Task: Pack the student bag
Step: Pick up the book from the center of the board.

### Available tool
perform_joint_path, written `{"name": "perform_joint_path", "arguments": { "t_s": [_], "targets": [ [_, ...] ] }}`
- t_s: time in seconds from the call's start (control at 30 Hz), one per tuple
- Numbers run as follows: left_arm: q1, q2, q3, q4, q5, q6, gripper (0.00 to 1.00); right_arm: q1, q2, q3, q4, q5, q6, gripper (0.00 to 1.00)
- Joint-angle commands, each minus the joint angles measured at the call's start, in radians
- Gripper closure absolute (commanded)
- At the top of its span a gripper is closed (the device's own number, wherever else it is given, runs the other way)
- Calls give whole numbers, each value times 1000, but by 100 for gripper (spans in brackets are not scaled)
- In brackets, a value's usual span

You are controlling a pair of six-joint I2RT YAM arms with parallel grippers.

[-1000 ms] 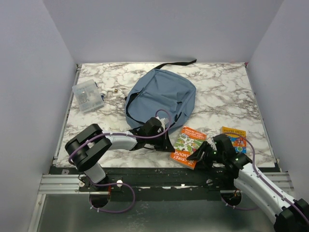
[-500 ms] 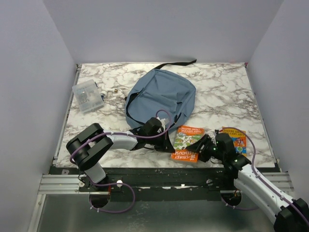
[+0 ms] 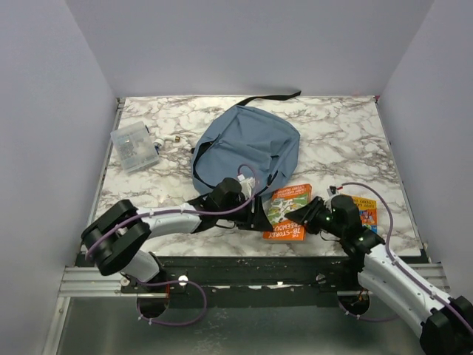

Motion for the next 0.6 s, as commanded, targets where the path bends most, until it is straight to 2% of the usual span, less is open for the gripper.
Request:
{"name": "perform_joint_path", "arguments": {
  "t_s": [0.0,0.1,0.17,0.23,0.33,0.47,0.57],
  "targets": [
    [16,-150,-14,16,38,58,40,-7,-121,132,-129,97,-68,100],
    [31,-249,-21,9,27,60,33,-7,-182,236,-217,152,-147,100],
    [48,-328,-27,1,12,61,22,-8,-200,298,-240,193,-180,100],
    [63,-430,-30,-1,-13,66,3,-8,-196,351,-229,222,-197,100],
    [68,-576,-35,-13,-128,70,2,-7,-164,392,-118,212,-171,100],
    [69,-729,-50,-12,-295,39,2,-7,-107,347,207,167,11,100],
    [68,-783,-50,21,-340,42,2,-7,-7,282,569,108,176,100]
  ]
}}
